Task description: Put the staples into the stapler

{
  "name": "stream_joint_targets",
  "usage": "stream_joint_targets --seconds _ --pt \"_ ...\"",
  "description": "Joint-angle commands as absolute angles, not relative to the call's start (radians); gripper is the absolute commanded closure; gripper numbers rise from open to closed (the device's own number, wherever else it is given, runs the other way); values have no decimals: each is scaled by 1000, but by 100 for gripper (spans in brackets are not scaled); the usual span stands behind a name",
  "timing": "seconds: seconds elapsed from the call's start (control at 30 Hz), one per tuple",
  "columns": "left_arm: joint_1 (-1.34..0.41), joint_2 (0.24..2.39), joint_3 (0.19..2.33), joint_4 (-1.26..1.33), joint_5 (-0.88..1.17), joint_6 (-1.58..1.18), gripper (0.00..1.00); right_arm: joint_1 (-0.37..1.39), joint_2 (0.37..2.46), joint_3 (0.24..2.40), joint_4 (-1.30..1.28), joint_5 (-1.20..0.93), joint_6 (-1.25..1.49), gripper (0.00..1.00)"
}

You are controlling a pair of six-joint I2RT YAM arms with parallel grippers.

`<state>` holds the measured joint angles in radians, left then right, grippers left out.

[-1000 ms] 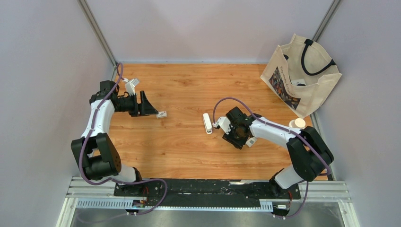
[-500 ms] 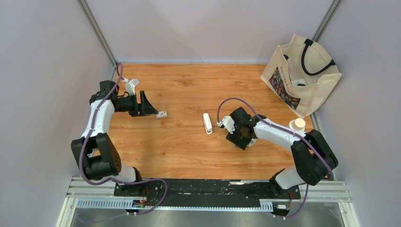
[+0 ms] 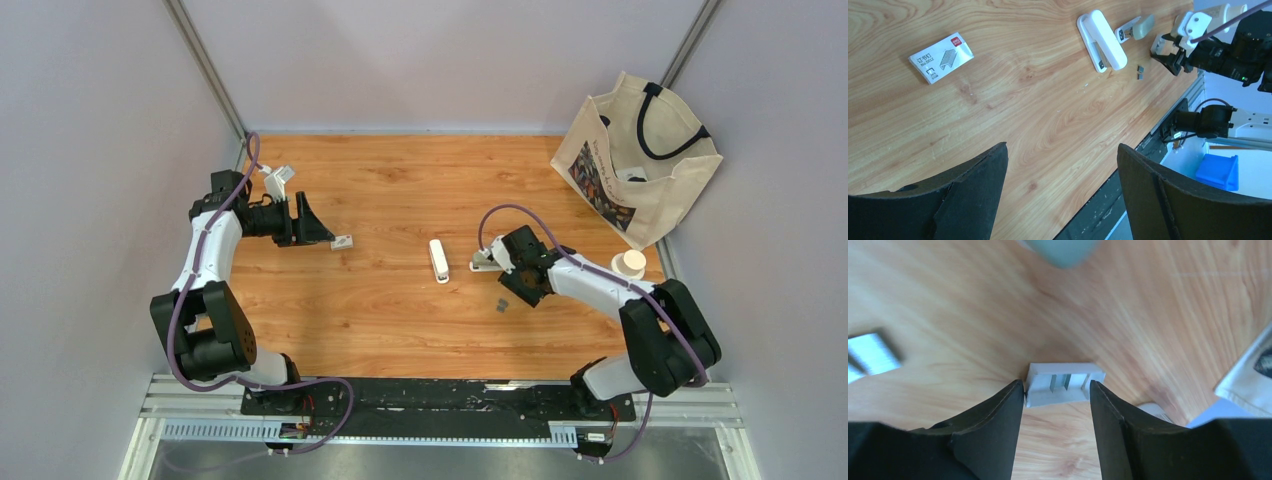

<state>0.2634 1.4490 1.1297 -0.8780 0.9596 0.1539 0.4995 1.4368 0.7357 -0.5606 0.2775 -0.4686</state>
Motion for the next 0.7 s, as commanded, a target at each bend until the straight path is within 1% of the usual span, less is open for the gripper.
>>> stream_joint_targets --seconds 0.0,0.23,0.33,0.5,0.63,0.67 --pt "275 1416 1126 -864 994 146 12 434 1399 741 -485 385 -483 43" --pt "275 1419 1124 -862 996 146 12 376 1368 732 -477 394 -502 42" --pt "275 1416 1126 -864 994 146 12 368 1323 744 -494 348 -506 40" --pt "275 1408 1126 -861 989 147 12 370 1212 857 -615 109 -509 32" --pt "272 1404 1131 -867 999 161 11 379 1199 983 -690 -76 -529 26" --pt "268 1402 1135 -877 1002 173 11 385 1207 1008 -702 -104 -541 23"
